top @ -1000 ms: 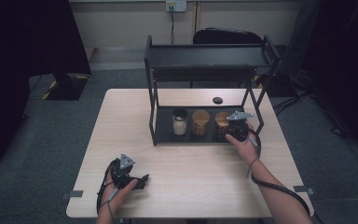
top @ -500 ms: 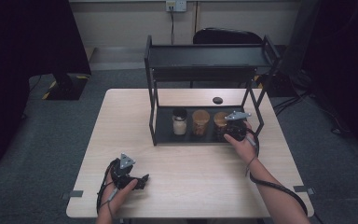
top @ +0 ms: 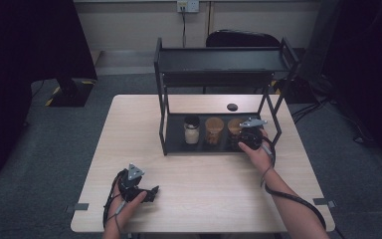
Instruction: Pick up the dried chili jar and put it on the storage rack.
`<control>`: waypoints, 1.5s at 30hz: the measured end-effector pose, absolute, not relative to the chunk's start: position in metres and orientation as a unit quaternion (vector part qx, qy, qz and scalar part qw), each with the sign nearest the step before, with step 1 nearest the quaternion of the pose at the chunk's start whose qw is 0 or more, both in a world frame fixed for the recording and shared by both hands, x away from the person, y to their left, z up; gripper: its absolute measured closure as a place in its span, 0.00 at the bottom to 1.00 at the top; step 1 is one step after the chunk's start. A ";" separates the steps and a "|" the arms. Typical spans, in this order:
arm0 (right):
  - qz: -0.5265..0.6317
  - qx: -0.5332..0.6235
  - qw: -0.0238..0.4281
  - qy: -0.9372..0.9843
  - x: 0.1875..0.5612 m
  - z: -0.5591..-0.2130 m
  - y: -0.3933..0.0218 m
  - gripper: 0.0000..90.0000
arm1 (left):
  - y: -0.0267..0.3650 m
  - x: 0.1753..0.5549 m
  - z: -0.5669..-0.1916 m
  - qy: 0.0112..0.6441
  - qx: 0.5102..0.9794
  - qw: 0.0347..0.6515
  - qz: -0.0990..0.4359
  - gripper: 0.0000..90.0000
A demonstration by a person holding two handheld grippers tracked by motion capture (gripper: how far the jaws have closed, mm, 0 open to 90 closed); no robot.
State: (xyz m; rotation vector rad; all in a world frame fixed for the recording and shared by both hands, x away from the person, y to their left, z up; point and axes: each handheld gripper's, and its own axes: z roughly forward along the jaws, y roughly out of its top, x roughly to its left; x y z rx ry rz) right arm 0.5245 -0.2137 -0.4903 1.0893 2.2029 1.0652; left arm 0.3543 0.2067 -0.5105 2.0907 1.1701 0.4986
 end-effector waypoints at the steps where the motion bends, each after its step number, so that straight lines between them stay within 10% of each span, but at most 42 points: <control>1: 0.387 0.397 0.228 0.800 0.525 -0.490 -0.213 0.28 | 0.207 0.354 -0.510 0.450 0.803 0.340 0.192 0.00; 28: 0.379 0.407 0.227 0.799 0.527 -0.492 -0.211 0.26 | 0.207 0.354 -0.510 0.450 0.803 0.340 0.191 0.00; 36: 0.379 0.410 0.232 0.797 0.522 -0.493 -0.213 0.05 | 0.207 0.354 -0.510 0.449 0.804 0.341 0.191 0.00; 45: 0.376 0.422 0.228 0.792 0.516 -0.487 -0.223 0.02 | 0.207 0.354 -0.511 0.448 0.804 0.341 0.191 0.00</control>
